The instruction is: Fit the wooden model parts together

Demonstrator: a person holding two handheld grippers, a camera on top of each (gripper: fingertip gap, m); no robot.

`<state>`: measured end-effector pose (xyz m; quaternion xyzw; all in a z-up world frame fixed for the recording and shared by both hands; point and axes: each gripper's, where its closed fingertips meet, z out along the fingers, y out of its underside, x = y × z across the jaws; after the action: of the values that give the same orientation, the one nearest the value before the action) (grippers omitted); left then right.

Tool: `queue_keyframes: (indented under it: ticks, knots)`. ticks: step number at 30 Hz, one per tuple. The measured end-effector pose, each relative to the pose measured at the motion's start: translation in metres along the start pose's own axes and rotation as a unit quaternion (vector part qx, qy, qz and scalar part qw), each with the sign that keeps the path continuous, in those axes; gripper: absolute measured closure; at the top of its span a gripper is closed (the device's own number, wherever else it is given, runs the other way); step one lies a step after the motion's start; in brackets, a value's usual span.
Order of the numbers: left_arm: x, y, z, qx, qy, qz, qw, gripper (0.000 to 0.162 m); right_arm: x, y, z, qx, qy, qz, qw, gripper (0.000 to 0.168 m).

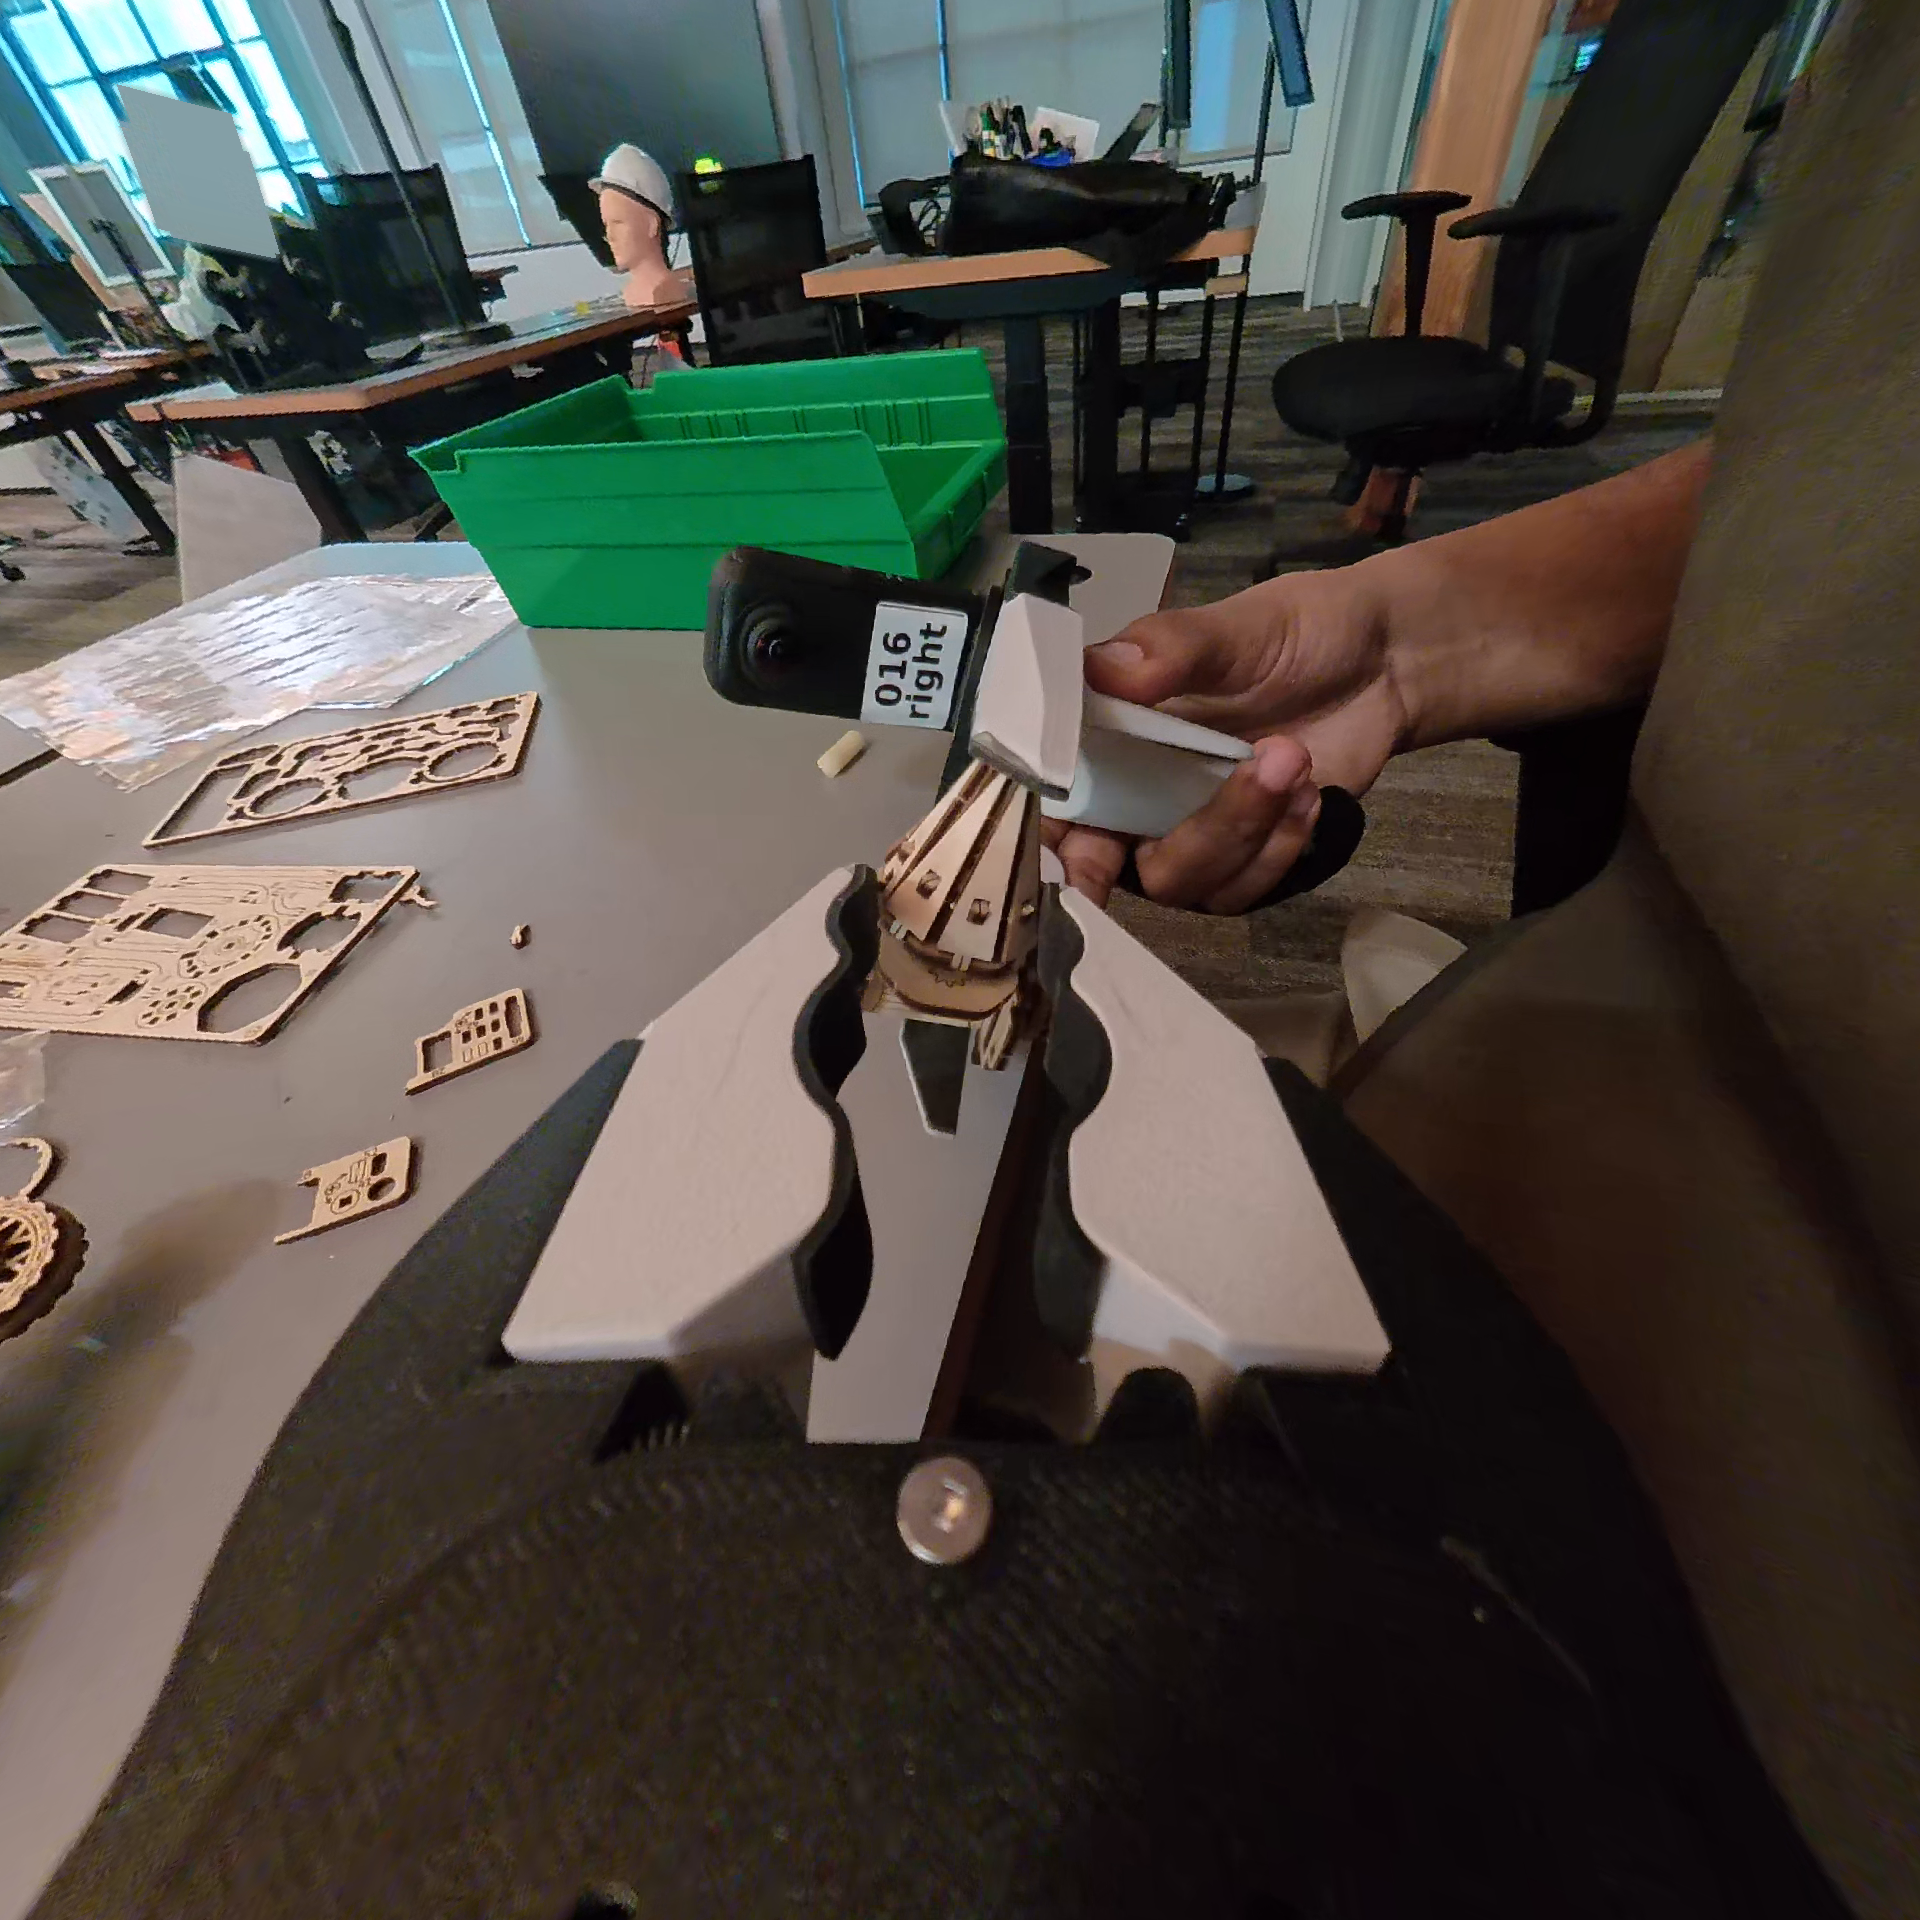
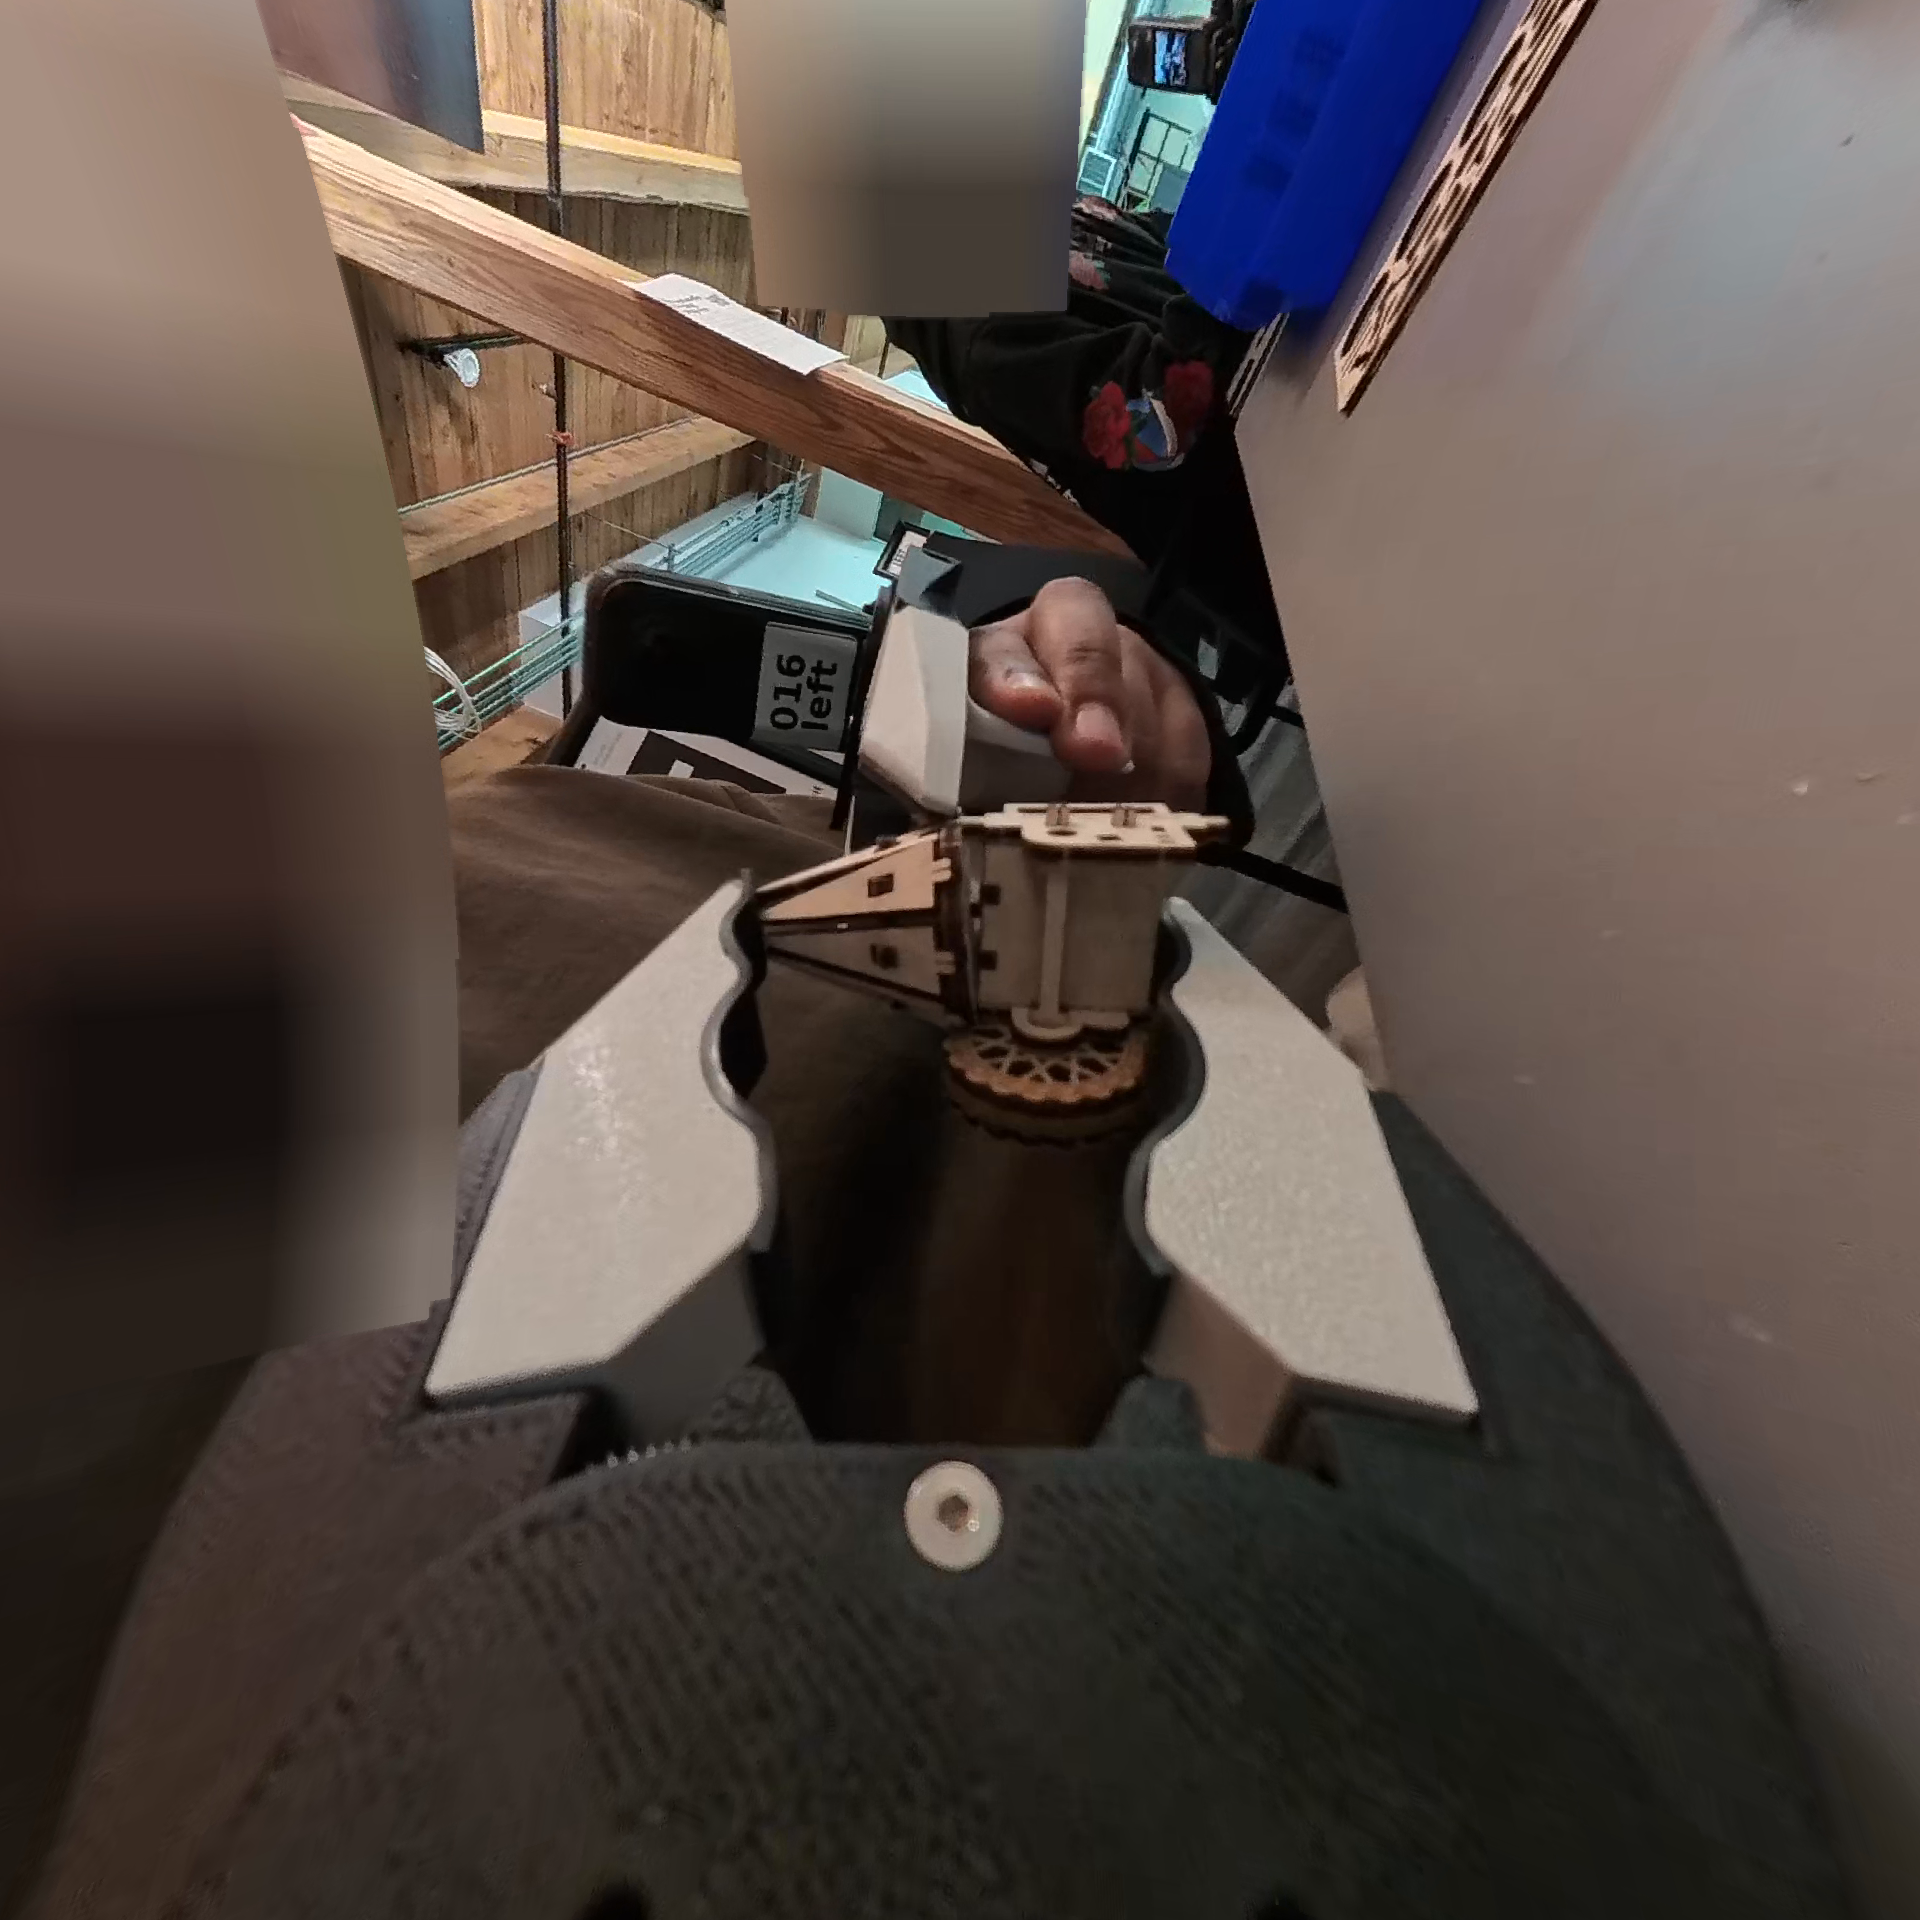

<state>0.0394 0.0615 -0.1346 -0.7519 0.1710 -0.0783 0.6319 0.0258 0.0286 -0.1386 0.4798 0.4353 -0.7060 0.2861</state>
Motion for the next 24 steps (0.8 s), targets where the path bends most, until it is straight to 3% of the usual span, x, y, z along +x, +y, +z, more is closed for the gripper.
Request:
queue_keyframes:
  ticks: [24]
  knots:
    - [0.0012, -0.0031, -0.0005, 0.01, 0.0, 0.002, 1.0, 0.134, -0.0033, 0.0009, -0.0004, -0.01, 0.0, -0.008, 1.0, 0.095]
